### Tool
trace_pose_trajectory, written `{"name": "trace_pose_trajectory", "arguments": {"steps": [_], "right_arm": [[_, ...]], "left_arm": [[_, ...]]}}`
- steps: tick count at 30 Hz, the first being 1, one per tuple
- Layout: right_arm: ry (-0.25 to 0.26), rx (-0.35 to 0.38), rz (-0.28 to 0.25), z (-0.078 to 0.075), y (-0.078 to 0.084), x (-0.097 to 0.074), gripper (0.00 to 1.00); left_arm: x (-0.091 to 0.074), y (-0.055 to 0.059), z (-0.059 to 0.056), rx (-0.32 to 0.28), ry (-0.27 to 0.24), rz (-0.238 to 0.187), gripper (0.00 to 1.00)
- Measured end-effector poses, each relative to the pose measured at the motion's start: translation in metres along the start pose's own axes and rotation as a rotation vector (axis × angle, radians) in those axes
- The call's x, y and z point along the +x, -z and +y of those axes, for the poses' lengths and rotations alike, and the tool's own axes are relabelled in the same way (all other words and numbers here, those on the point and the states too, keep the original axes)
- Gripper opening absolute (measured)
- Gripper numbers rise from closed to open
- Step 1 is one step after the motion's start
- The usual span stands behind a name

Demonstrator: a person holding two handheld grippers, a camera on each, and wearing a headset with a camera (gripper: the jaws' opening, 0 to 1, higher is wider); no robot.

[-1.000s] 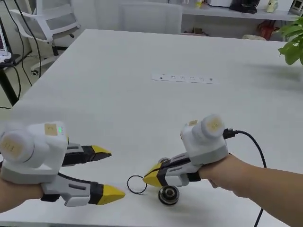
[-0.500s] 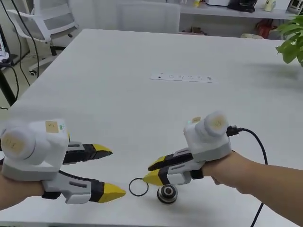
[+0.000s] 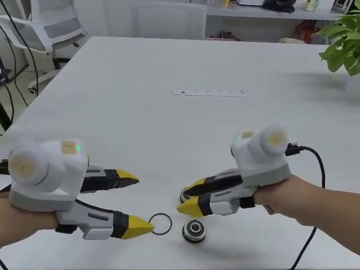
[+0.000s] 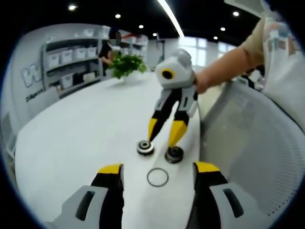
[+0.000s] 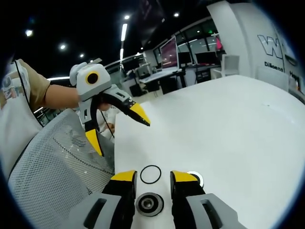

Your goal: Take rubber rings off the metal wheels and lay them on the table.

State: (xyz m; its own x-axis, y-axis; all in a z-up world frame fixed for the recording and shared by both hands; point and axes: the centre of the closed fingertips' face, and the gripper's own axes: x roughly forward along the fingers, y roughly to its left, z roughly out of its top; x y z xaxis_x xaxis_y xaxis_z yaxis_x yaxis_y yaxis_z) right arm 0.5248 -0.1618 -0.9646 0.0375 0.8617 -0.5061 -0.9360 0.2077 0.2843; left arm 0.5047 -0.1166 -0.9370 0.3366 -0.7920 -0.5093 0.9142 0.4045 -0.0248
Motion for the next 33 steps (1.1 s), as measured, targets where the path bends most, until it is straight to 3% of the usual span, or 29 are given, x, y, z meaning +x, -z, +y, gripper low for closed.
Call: {"name": "trace_pose_trajectory", "arguments": {"steps": [7,13,28,33], "right_arm": [[0.006,-0.004,-0.006,-0.002,0.005,-0.013,0.26],[0.006,-0.006,0.016,-0.001,0.019,-0.02,0.27],[0.002,-0.058,0.107,0.002,0.057,-0.023,0.27],[-0.001,-0.074,0.113,0.003,0.06,-0.021,0.27]], "left_arm": [[0.013,-0.01,-0.004,0.019,0.036,0.0,0.58],[0.026,-0.013,-0.009,0.029,0.07,0.01,0.57],[0.056,-0.003,-0.028,0.075,0.171,0.089,0.5],[0.063,0.002,-0.032,0.091,0.195,0.115,0.48]]}}
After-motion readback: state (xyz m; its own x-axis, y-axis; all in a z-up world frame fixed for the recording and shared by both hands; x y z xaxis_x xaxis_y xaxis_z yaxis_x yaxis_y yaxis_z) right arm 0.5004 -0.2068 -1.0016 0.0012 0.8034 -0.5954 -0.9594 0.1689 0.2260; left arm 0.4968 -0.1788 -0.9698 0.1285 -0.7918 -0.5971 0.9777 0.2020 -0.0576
